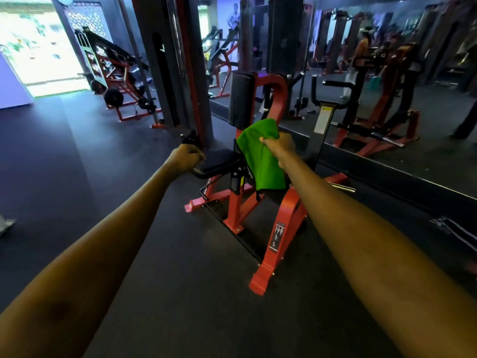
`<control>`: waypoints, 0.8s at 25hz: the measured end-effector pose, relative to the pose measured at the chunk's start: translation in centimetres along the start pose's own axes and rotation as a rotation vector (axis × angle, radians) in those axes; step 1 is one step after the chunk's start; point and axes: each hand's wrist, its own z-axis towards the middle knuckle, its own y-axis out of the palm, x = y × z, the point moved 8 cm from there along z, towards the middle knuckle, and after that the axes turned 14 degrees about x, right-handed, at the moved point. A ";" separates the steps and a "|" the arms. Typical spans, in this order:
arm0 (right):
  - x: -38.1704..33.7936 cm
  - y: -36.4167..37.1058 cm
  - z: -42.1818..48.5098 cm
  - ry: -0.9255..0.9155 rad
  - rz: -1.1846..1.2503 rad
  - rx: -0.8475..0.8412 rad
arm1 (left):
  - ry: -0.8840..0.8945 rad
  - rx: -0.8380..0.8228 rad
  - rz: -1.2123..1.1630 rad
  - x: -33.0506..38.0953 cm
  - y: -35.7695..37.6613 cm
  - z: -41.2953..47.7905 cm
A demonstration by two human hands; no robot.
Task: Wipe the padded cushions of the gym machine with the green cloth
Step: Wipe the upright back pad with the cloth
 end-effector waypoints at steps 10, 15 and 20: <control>-3.8 12.4 6.7 -0.086 -0.142 0.101 | 0.026 -0.063 -0.043 -6.2 0.9 15.3; -4.5 20.3 14.6 -0.091 -0.197 0.107 | 0.059 -0.069 -0.043 -8.7 4.5 27.0; -4.8 26.0 22.1 -0.055 -0.191 0.139 | 0.088 -0.147 -0.061 -9.6 8.5 37.6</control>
